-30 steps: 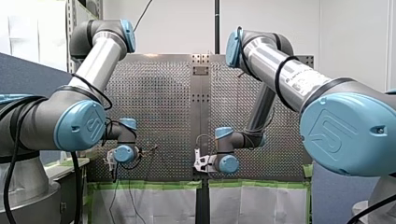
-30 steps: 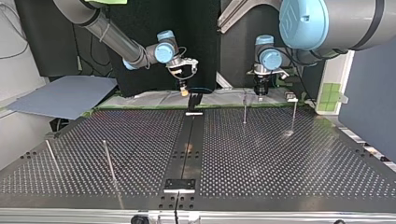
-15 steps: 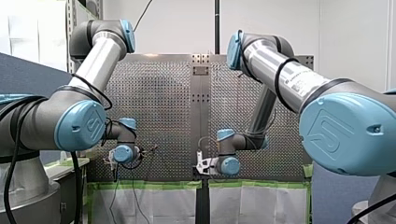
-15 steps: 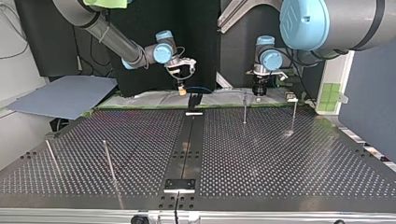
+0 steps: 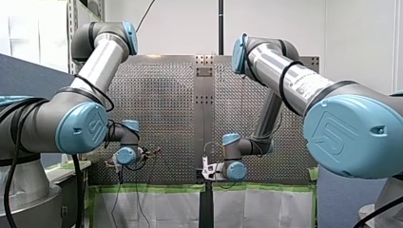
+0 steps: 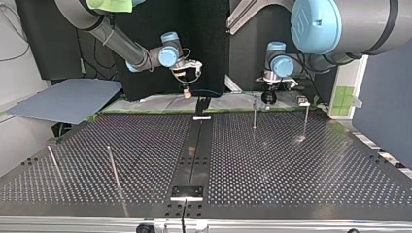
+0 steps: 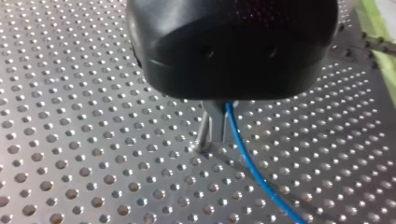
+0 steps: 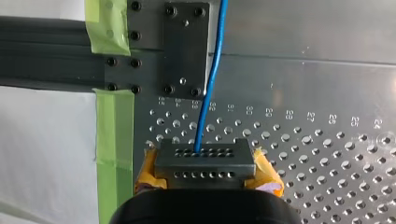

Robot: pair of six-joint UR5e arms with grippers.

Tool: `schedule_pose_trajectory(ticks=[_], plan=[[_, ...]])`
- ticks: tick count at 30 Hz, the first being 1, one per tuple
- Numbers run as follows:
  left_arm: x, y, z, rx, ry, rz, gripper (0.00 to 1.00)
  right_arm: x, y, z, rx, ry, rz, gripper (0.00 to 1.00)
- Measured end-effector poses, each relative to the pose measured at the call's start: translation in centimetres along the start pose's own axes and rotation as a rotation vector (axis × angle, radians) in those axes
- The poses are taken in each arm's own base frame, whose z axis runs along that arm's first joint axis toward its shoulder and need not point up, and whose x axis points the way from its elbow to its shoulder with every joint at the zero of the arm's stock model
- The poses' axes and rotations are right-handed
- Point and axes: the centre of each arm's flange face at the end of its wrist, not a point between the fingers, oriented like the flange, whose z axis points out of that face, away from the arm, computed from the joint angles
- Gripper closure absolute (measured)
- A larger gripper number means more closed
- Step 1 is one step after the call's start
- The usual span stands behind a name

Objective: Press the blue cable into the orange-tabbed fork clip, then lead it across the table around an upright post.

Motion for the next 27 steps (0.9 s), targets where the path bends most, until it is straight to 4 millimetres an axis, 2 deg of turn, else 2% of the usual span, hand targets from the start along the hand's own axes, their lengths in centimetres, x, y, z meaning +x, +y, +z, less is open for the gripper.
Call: schedule_pose_trajectory(ticks=[8,15,22,23,24,25,26,27], plan=[[-0.7,0.0,1.1,0.011,-0.013,-0.041,1.0,0.3,1.0,0.4,-0.037,-0.001,0.006,1.0],[-0.8,0.3,1.3,0.006,-0.014,-0.044,1.0,1.5,2.1,1.6,-0.055,0.007,0.01,1.0],[-1.0,0.9,1.4,-0.017,-0.017,-0.027,0.98,1.8,2.4,1.9,-0.059,0.004,0.009,1.0],[-1.0,0.9,1.3,-0.017,-0.015,-0.026,0.82,1.8,2.4,1.9,-0.059,0.004,0.009,1.0],[-1.0,0.9,1.3,-0.015,-0.014,-0.027,0.62,1.8,2.4,1.9,-0.059,0.004,0.01,1.0],[-0.9,0.9,1.3,-0.013,-0.012,-0.028,0.62,1.8,2.4,1.9,-0.059,0.004,0.01,1.0],[-0.9,0.9,1.3,-0.007,-0.009,-0.033,0.45,1.9,2.4,2.0,-0.059,0.005,0.01,1.0],[-0.9,0.9,1.4,-0.002,-0.008,-0.038,0.24,2.0,2.4,2.0,-0.059,0.006,0.011,1.0]])
